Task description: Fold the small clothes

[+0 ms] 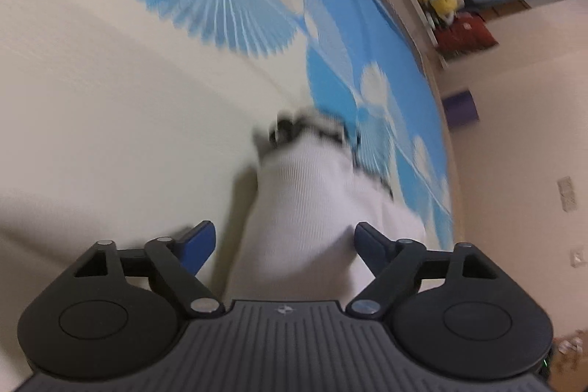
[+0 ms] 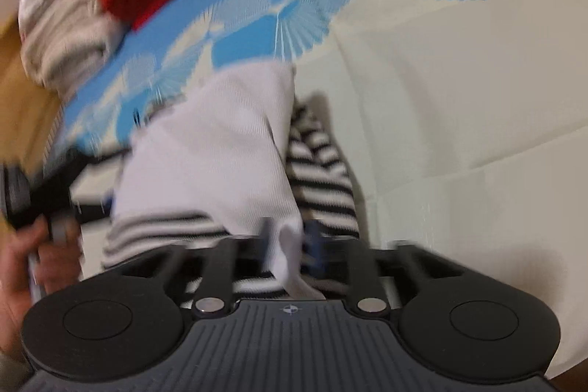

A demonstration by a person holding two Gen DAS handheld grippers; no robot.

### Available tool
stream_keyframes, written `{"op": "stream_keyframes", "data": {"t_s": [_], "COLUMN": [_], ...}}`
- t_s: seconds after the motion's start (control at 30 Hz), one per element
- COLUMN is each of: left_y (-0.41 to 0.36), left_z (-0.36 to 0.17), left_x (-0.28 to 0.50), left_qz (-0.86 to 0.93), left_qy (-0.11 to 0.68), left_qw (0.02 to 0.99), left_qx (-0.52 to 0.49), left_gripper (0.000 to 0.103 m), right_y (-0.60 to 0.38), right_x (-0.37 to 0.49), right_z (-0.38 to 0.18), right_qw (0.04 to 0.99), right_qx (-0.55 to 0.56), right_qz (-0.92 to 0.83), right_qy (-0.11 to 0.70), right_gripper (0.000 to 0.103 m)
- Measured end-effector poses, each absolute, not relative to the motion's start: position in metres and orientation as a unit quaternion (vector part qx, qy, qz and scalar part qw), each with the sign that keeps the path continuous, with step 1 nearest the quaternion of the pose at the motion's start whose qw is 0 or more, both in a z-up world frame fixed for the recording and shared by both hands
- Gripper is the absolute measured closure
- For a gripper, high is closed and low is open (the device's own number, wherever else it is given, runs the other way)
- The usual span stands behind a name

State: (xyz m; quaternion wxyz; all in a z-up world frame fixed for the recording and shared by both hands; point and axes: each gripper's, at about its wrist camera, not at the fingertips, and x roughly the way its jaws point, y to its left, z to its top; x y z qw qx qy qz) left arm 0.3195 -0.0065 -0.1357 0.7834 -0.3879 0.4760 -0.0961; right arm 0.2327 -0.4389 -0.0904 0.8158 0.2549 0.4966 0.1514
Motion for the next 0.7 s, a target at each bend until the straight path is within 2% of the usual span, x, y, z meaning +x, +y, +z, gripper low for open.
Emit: {"op": "stream_keyframes", "data": {"t_s": [0.17, 0.2, 0.27, 0.3, 0.33, 0.4, 0.53, 0.67, 0.7], "left_y": [-0.030, -0.035, -0.045, -0.048, -0.049, -0.044, -0.012, 0.042, 0.058], "left_z": [-0.159, -0.159, -0.152, -0.147, -0.142, -0.125, -0.088, -0.067, -0.066], "left_x": [0.318, 0.318, 0.320, 0.320, 0.320, 0.318, 0.323, 0.338, 0.339], "left_qz": [-0.121, -0.124, -0.121, -0.123, -0.129, -0.138, -0.119, -0.090, -0.079], "left_qy": [0.487, 0.484, 0.480, 0.477, 0.472, 0.456, 0.417, 0.415, 0.418], "left_qw": [0.772, 0.777, 0.798, 0.806, 0.813, 0.827, 0.855, 0.864, 0.865], "left_qx": [-0.390, -0.383, -0.343, -0.327, -0.316, -0.299, -0.284, -0.269, -0.264], "left_gripper": [0.014, 0.018, 0.033, 0.048, 0.057, 0.060, 0.060, 0.056, 0.055], "right_y": [-0.420, -0.415, -0.411, -0.410, -0.408, -0.400, -0.372, -0.329, -0.316], "right_x": [0.244, 0.246, 0.250, 0.252, 0.255, 0.258, 0.267, 0.284, 0.290], "right_z": [-0.106, -0.109, -0.112, -0.114, -0.115, -0.112, -0.094, -0.076, -0.074], "right_qw": [0.801, 0.799, 0.793, 0.787, 0.783, 0.788, 0.809, 0.824, 0.826], "right_qx": [0.229, 0.223, 0.232, 0.245, 0.256, 0.253, 0.258, 0.275, 0.276], "right_qz": [0.147, 0.145, 0.141, 0.141, 0.136, 0.127, 0.125, 0.149, 0.155], "right_qy": [0.534, 0.540, 0.546, 0.548, 0.550, 0.547, 0.513, 0.473, 0.467], "right_gripper": [0.049, 0.049, 0.060, 0.077, 0.087, 0.093, 0.095, 0.096, 0.101]}}
